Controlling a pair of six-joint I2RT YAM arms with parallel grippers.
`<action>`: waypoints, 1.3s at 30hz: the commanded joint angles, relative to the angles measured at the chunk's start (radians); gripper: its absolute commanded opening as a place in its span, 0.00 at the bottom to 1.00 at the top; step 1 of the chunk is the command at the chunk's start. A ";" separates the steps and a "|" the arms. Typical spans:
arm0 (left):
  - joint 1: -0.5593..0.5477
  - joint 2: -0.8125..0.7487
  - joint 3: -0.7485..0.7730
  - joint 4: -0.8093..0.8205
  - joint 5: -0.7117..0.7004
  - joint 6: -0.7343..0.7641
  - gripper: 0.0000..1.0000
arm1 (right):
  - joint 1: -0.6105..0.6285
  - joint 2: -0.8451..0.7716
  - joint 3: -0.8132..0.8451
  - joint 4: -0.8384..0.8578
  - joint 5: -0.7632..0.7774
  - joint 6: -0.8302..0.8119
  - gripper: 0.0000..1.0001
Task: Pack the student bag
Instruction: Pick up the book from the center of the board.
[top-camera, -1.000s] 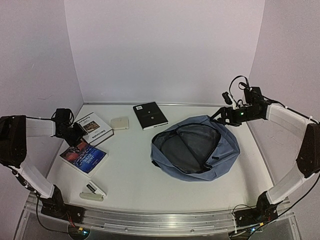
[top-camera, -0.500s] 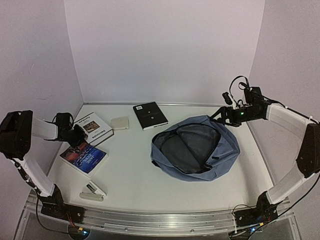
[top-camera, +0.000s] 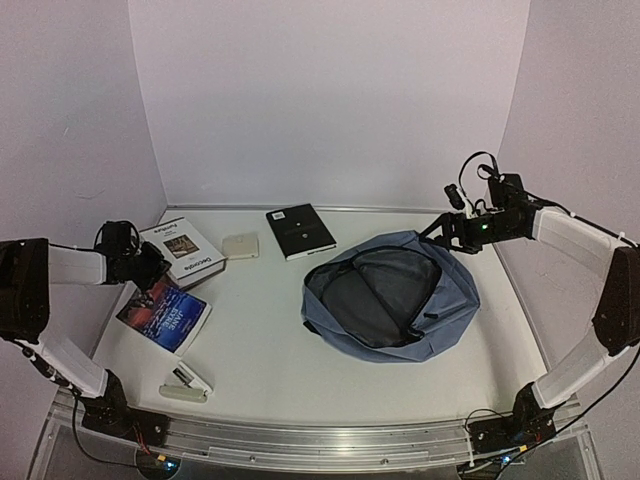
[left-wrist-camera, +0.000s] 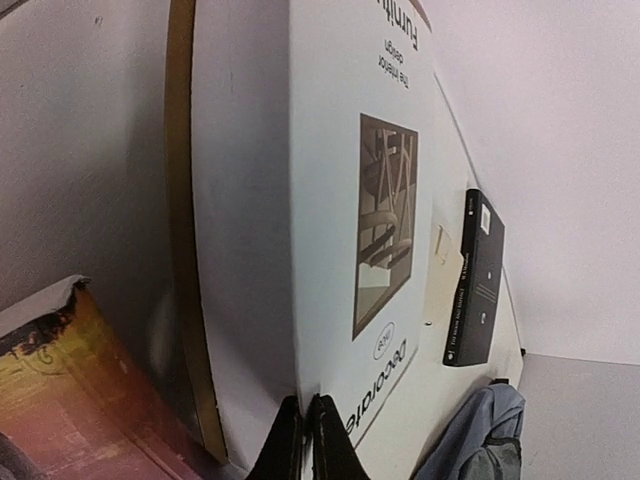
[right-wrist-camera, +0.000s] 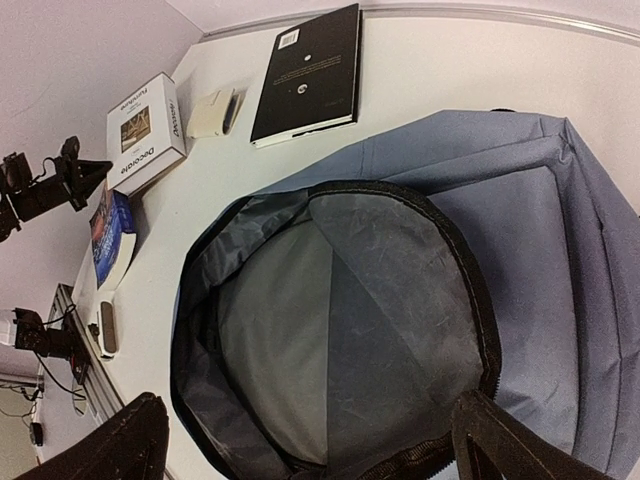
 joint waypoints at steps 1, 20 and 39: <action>-0.009 -0.126 0.021 -0.004 0.004 -0.020 0.00 | 0.009 -0.005 0.029 0.011 -0.027 0.018 0.98; -0.239 -0.158 0.169 -0.009 0.159 0.023 0.00 | 0.060 0.037 0.045 0.025 -0.032 0.063 0.98; -0.625 -0.084 0.345 0.232 0.550 0.023 0.00 | 0.183 0.086 0.030 0.471 -0.299 0.457 0.98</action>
